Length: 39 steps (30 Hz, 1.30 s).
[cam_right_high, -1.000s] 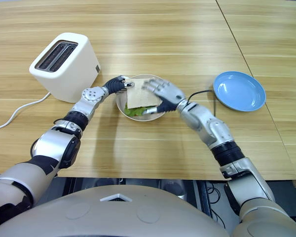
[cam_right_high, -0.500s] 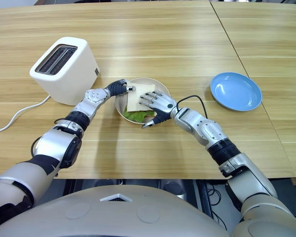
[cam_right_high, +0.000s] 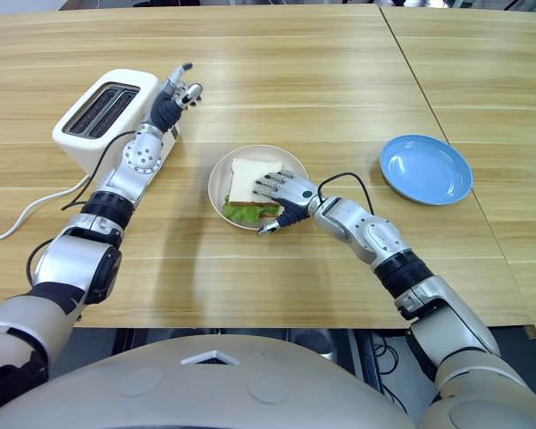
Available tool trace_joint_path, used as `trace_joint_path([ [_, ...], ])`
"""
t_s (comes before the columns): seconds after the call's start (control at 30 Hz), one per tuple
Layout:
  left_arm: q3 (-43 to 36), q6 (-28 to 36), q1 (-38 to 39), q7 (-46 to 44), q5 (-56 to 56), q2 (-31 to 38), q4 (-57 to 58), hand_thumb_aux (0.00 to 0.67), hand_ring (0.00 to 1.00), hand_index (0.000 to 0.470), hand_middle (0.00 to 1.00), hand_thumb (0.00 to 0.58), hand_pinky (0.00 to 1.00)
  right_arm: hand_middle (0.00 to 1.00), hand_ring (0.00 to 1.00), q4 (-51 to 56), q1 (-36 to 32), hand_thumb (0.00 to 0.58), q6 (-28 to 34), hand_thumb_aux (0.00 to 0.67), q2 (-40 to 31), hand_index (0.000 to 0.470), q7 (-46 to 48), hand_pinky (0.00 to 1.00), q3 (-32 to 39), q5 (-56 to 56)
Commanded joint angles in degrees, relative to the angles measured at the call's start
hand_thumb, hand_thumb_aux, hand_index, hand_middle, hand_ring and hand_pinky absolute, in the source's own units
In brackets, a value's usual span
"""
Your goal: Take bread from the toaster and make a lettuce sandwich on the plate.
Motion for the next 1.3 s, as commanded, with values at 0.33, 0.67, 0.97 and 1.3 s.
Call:
trace_joint_path([
  [0.33,5.90,1.48,12.87,-19.37,-15.76,1.45,-16.41,0.670,1.00,0.460,1.00,0.580,1.00,0.00,0.00,-18.01,7.22,0.000,-9.86,0.000,0.28,0.000,-17.97,0.00,-20.13,20.53],
  [0.67,1.99,30.98,34.08,-41.12,-16.43,16.42,-53.00,0.670,1.00,0.460,1.00,0.580,1.00,1.00,1.00,-26.14,25.86,0.580,-0.85,0.670,-7.35,0.460,0.51,1.00,-28.23,29.54],
  [0.97,-7.42,32.11,42.16,-51.15,-8.13,25.31,-56.25,0.670,1.00,0.460,1.00,0.580,1.00,1.00,1.00,-29.87,35.69,0.580,0.01,0.670,-11.07,0.460,12.72,1.00,-25.56,31.05],
  [1.3,-13.20,30.85,33.38,-47.69,-4.00,13.79,-42.13,0.670,1.00,0.460,1.00,0.580,1.00,1.00,1.00,-4.63,16.60,0.580,-0.78,0.670,-3.84,0.460,9.53,1.00,-11.90,16.11],
])
